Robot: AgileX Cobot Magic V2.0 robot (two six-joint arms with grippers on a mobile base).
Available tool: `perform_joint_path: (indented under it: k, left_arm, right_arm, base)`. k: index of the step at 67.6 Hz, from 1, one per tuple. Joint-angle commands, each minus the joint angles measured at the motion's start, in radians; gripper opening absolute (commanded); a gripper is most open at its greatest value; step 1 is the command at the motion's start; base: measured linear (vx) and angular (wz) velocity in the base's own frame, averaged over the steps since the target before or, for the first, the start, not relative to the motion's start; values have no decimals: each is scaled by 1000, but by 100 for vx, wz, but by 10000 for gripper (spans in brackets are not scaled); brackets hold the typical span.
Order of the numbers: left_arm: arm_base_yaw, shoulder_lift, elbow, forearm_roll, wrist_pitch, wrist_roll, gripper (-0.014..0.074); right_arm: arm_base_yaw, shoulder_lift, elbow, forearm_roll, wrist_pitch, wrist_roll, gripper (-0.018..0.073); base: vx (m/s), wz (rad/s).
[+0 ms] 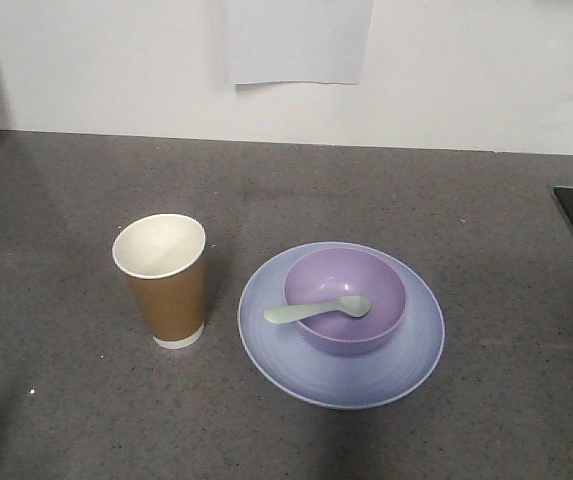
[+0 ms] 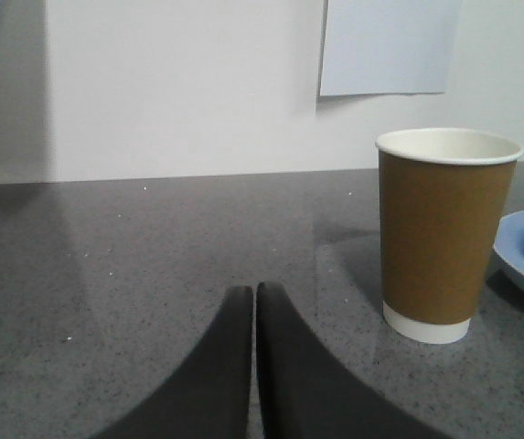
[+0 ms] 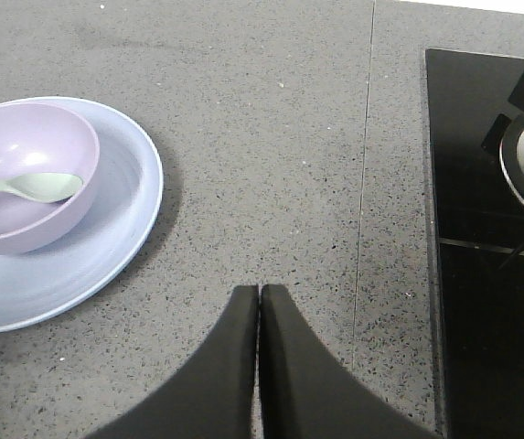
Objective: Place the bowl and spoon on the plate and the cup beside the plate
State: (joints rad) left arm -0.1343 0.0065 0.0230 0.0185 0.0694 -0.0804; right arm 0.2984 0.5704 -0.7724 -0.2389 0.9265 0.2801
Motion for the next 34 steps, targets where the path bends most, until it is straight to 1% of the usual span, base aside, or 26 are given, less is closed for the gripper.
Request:
perform_joint_path:
  k: [1,10,23,34]
  left_arm:
    - [1,-25,-17,1,-69,-12,-6]
    - [8,-33,-17,2,-69,-12,-6]
    - [52,-33,-17,1,-69,-13,-6]
    - [54,-33,-17,-2,-62,-14,-6]
  right_arm:
    - [-4,5,-27,-18,-57,-7,-11]
    - [-4,5,-27,-18,-56,-7,-11]
    - [-4,5,-27,-18,-52,-7,-11]
    - [-4,5,-27,-18,-50,-7,-11]
  base:
    - [0,0]
    - [0,0]
    - [0,0]
    - [0,0]
